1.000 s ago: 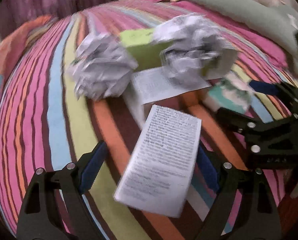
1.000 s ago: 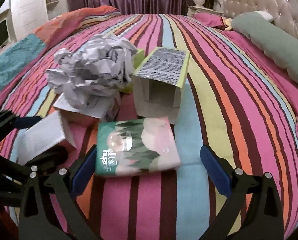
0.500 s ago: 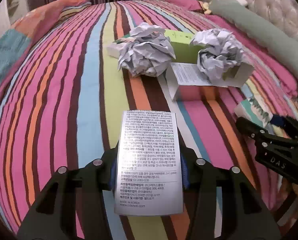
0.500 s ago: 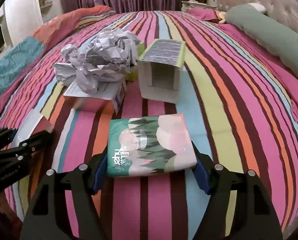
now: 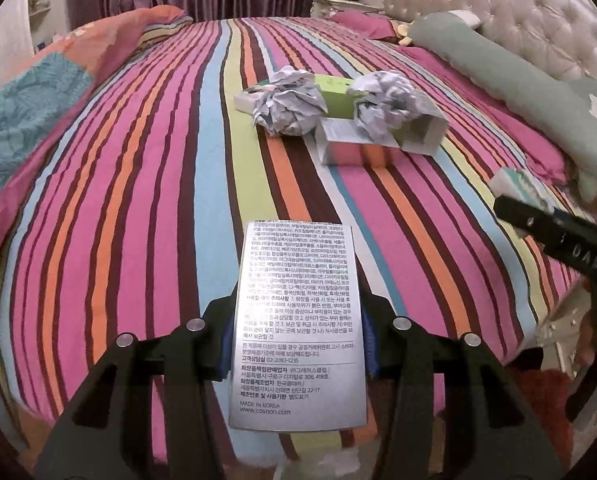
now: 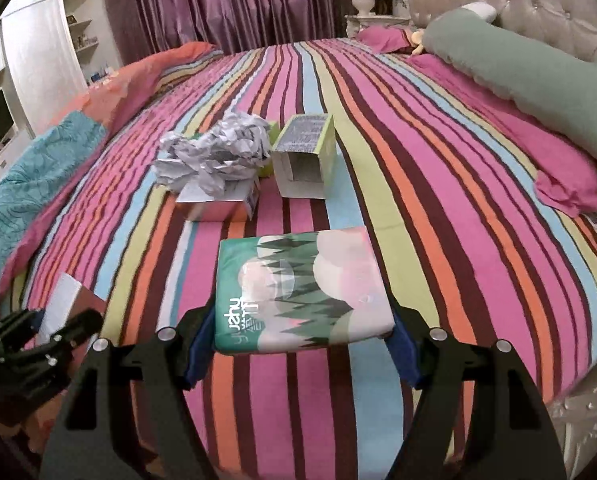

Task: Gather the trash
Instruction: 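Carry the leaflet and tissue pack down over the wastebasket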

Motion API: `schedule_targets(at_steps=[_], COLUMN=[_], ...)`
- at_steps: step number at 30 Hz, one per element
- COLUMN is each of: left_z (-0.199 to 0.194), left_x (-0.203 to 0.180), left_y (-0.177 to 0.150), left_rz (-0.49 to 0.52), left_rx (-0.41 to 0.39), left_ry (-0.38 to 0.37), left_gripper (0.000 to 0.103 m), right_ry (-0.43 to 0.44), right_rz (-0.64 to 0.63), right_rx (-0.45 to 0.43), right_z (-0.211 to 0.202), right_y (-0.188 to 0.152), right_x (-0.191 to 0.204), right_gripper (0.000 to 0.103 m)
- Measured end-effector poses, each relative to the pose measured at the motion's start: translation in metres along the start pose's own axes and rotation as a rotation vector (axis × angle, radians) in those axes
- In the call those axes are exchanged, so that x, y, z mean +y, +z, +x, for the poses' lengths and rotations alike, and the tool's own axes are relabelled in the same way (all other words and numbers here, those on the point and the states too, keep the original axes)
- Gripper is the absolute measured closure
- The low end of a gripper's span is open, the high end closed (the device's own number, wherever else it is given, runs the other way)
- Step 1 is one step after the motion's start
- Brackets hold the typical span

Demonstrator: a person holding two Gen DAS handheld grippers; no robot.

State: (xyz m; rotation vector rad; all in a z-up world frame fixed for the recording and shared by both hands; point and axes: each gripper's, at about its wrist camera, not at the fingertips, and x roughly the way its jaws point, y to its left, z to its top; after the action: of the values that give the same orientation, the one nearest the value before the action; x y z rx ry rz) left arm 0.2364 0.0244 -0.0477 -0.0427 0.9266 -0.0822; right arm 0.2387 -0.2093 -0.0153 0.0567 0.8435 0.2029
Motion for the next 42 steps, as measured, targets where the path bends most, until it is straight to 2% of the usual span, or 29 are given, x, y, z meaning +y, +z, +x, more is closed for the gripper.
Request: schedule_targets(at_steps=[9,19,31,36,42], left_z=[-0.047,-0.076,-0.069,-0.059,-0.038], left_x=[-0.008,-0.007,-0.034,-0.047,-0.05], left_y=[-0.053,-0.112,-0.171,-0.188,-0.204], left_rz=[0.004,-0.045,-0.039,-0.009,-0.021], left_rx=[-0.041,-0.018,0.078,0.128,0.216], left_ry=[-0.028,-0.055,-0.103,-0.114,-0.128], left_gripper=[0.056,0.056,0.056,0.056,0.056], right_ry=[0.045,0.104,0.101,0.111,0.117], right_rz=[0.047,0.08,0.132,0.204,0.227], right_rx=[-0.023,0.013,0.107,0.181,0.285], right_z=[-0.044,-0.074,-0.079,-0.066,-0.046], right_y=[-0.038,-0.086,-0.146,-0.166,-0.19], right_x=[0.009,0.025,0.028,0.016,0.015], right_gripper=[0.035,0.035,0.035,0.035,0.035])
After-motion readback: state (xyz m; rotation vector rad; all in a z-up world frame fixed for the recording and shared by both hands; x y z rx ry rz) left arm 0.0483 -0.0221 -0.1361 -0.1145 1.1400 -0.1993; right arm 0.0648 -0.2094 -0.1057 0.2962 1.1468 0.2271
